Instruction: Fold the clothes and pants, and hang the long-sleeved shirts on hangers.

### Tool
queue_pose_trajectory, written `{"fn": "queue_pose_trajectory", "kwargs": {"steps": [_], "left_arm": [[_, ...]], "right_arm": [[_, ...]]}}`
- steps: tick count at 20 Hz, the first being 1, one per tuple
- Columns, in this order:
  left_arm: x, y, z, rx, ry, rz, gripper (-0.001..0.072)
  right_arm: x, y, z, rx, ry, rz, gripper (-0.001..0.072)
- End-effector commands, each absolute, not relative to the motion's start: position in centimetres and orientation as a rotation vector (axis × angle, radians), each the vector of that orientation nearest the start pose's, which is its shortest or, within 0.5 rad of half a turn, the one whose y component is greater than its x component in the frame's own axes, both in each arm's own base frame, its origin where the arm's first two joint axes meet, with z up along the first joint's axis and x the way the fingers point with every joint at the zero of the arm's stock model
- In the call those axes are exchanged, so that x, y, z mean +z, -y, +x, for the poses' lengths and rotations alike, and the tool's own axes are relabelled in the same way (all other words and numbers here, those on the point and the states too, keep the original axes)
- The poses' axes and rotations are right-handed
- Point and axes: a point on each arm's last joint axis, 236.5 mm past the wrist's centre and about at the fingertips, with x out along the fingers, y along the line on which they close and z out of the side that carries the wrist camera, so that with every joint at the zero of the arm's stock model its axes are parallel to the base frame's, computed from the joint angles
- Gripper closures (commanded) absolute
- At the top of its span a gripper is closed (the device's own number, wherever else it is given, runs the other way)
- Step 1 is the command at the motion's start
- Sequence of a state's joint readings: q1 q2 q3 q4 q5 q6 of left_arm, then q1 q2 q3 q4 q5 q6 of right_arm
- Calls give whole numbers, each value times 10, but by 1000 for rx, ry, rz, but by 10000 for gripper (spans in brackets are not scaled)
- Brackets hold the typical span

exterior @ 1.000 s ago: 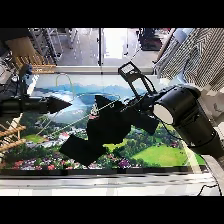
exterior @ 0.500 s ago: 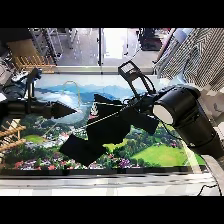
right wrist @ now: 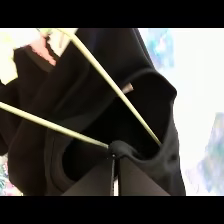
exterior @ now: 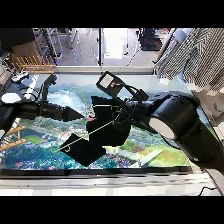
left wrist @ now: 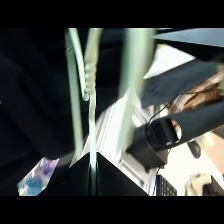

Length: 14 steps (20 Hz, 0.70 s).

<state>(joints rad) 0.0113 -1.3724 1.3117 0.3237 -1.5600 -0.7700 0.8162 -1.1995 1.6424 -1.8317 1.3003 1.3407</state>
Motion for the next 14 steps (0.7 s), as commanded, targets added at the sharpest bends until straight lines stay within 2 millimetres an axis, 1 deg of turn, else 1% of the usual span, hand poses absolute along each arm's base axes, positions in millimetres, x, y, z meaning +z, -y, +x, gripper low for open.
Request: {"fn": "queue_pose_trajectory", "kwargs": {"steps": [1,3,5,7,9,10,11,12,14], "left_arm": [[165,220,339,-1309,-907,-394,696],[178,224,346,-1311,-854,-444,697],[200,229,359,-1318,-747,-505,697],[239,232,371,-1362,-544,-557,698],[283,227,377,-1396,-315,-599,698],[300,222,380,-1396,-225,-604,699],[310,215,384,-1375,-172,-605,698],[312,210,388,-1342,-150,-576,699],[308,200,394,-1290,-139,-513,699]], "right_arm": [[243,-284,309,725,-560,-753,694],[247,-296,297,771,-539,-746,695],[245,-306,286,812,-539,-738,694],[242,-309,278,836,-559,-732,694],[235,-303,275,808,-619,-695,694],[233,-296,277,772,-648,-684,694],[231,-289,280,736,-668,-677,694],[231,-284,282,703,-680,-664,694],[232,-280,286,667,-689,-631,694]]}}
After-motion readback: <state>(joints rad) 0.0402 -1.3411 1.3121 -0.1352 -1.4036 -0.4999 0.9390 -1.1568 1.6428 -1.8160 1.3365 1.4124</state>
